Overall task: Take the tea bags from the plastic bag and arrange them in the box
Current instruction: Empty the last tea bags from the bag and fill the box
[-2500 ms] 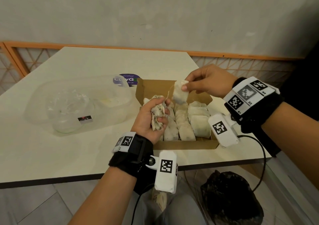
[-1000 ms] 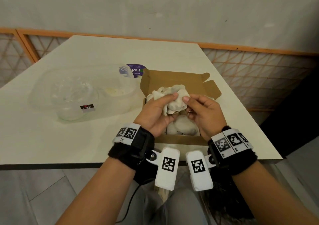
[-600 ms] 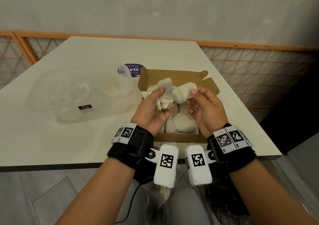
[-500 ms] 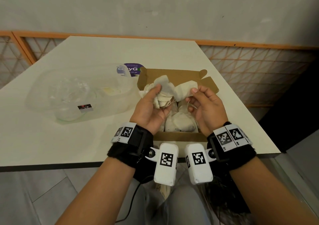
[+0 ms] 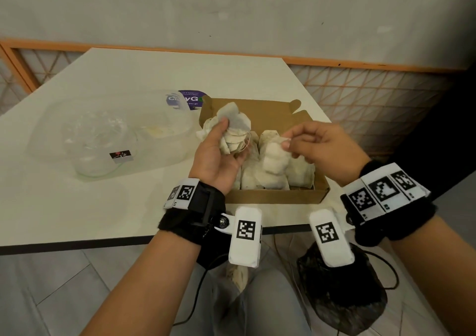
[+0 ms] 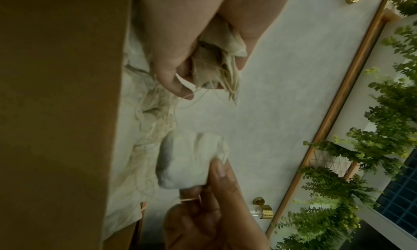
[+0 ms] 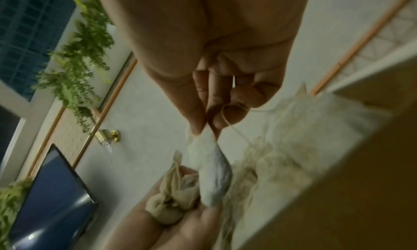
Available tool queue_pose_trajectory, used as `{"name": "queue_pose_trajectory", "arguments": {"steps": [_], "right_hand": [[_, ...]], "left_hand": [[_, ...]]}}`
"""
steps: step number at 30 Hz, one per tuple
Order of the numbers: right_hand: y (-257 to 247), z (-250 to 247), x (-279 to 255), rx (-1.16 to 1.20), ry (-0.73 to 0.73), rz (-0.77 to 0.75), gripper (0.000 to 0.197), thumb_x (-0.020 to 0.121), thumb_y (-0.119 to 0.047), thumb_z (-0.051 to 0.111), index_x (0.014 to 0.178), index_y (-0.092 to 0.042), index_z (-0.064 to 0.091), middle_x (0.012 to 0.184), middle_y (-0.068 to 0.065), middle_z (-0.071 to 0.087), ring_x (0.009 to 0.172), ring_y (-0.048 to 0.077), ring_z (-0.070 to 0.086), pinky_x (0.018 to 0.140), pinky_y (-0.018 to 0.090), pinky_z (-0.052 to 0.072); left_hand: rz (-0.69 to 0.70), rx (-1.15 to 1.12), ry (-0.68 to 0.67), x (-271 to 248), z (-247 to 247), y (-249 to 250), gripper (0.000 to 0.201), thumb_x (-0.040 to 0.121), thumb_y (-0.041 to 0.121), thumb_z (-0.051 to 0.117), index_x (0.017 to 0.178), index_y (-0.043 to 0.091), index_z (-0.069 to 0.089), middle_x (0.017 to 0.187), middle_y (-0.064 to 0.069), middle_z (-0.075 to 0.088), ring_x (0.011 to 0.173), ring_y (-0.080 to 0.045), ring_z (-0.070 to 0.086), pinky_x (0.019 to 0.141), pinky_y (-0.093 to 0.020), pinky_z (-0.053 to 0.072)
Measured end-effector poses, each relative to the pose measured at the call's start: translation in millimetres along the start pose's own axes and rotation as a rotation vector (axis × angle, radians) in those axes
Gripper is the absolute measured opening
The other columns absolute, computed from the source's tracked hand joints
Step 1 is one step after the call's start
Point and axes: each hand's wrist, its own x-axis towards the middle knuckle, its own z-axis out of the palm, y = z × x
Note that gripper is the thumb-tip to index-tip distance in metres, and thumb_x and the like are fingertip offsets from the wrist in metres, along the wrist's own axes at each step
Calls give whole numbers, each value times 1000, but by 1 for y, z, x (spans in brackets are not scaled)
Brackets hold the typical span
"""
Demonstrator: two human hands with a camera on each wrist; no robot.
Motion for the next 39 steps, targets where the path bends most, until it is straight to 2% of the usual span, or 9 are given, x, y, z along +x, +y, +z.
{"name": "queue_pose_trajectory", "arguments": {"steps": [6,9,12,15,18,23,28,35,39], "right_hand": [[23,32,8,-3,-90,136,10,81,0,66,80,-10,63,44,-10,58,45,2,49,53,15,44],[31,42,12,-56,-111,165,10,81,-2,67,79,-11,62,38,-11,45,37,4,37,48,19,37],[33,45,15,-168,-77,129,11,80,-8,69,79,-16,62,47,-4,42,37,2,37,53,22,36],[31,45,15,-235,-3,81,19,79,-14,72,89,-23,59,64,-4,57,45,-4,48,60,22,39],[26,38,7,-277,78,51,22,78,-21,73,93,-21,57,71,-5,57,60,5,52,61,22,42],[22,33,-10,-565,-6,149,43,77,-47,67,76,-5,68,70,10,65,62,14,54,56,21,38],[15,33,-13,-520,-142,206,56,72,-59,64,51,-11,45,51,0,35,50,11,34,55,25,28],[13,23,-11,-326,-207,219,36,77,-27,74,57,-3,55,45,-6,38,41,3,34,46,13,29],[8,18,-3,-253,-198,213,29,81,-24,70,58,-10,59,43,-10,47,35,4,33,40,13,28]], "left_hand": [[-3,13,34,-1,2,0,8,92,19,58,90,12,62,71,-3,69,71,-16,61,74,-28,48],[-5,6,37,-1,3,1,9,92,18,57,88,12,62,69,-3,69,71,-16,60,74,-27,47],[-1,6,31,-2,3,1,9,92,17,57,87,13,62,68,-3,69,71,-16,61,75,-28,46],[-2,5,20,-1,2,0,8,93,17,56,89,13,63,71,-3,69,72,-15,62,74,-28,47],[-9,9,22,0,1,0,7,92,17,57,94,13,62,75,-3,69,72,-15,63,69,-26,49],[-8,-9,19,0,1,0,6,91,17,58,93,13,63,76,-4,69,76,-16,62,74,-28,49],[-4,-9,25,-1,1,0,6,91,17,58,94,13,63,78,-3,69,77,-16,62,77,-29,49],[-9,-14,30,-1,2,0,6,92,17,58,90,14,62,72,-2,70,75,-15,62,74,-27,48],[-6,-10,29,-2,2,0,6,91,17,58,90,13,62,73,-3,68,73,-16,61,69,-27,47]]}}
